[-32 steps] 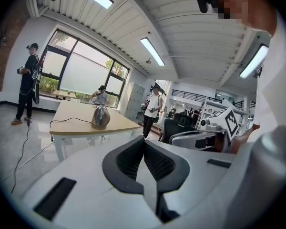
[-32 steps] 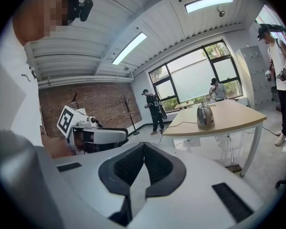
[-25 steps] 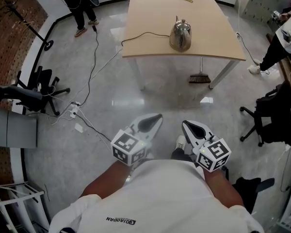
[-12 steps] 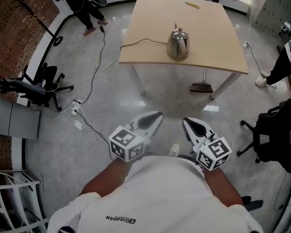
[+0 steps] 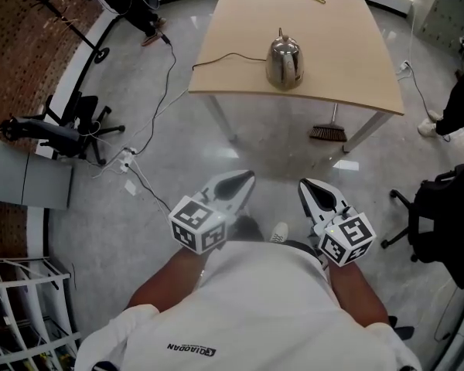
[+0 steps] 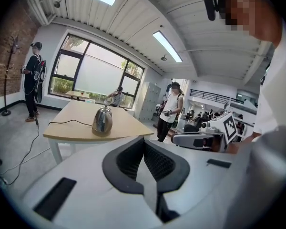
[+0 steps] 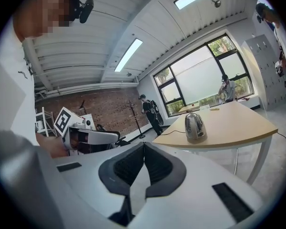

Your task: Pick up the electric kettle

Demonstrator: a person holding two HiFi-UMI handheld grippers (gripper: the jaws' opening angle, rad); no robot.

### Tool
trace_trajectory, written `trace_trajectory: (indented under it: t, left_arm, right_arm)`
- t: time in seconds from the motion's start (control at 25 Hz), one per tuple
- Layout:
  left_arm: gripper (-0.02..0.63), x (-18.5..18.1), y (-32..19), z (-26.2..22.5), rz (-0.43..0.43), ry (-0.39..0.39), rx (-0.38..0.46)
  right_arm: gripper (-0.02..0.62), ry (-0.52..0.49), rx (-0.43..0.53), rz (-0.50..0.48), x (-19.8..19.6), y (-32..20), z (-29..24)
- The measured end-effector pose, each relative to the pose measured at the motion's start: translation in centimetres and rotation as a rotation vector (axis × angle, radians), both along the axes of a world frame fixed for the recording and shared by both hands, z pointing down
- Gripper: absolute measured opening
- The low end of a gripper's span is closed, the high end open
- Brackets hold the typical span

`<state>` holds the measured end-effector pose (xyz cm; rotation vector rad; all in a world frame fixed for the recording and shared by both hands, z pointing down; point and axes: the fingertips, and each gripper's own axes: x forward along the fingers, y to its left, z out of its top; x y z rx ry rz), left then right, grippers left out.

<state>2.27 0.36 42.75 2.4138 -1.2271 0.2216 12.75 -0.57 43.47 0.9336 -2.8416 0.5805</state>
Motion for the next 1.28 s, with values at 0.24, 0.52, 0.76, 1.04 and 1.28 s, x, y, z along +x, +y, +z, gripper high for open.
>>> trace_trajectory:
  t: [0.24, 0.52, 0.76, 1.04, 1.28]
  left_arm:
    - [-0.005, 0.2, -0.9, 2.0, 0.004, 0.007, -0.048]
    - [-0.005, -0.2, -4.2, 2.1, 0.029, 0.004, -0.038]
    - [-0.005, -2.1, -8.1, 2.2, 0.031, -0.004, -0.032]
    - [-0.005, -4.5, -13.1, 1.7, 0.047, -0.007, -0.01]
    - [-0.005, -7.1, -17.1, 1.3, 0.057, -0.011, 0.017]
  right_arm:
    - [0.021, 0.015, -0.04, 0.002, 0.1, -1.0, 1.7]
    - [0.021, 0.03, -0.053, 0.021, -0.6, -3.4, 2.3]
    - [0.021, 0.046, -0.065, 0.052, -1.5, -6.9, 2.7]
    - [0.021, 0.072, -0.051, 0.061, -4.0, -11.5, 2.2]
    - [0.021, 0.108, -0.044, 0.067, -6.7, -15.5, 2.5]
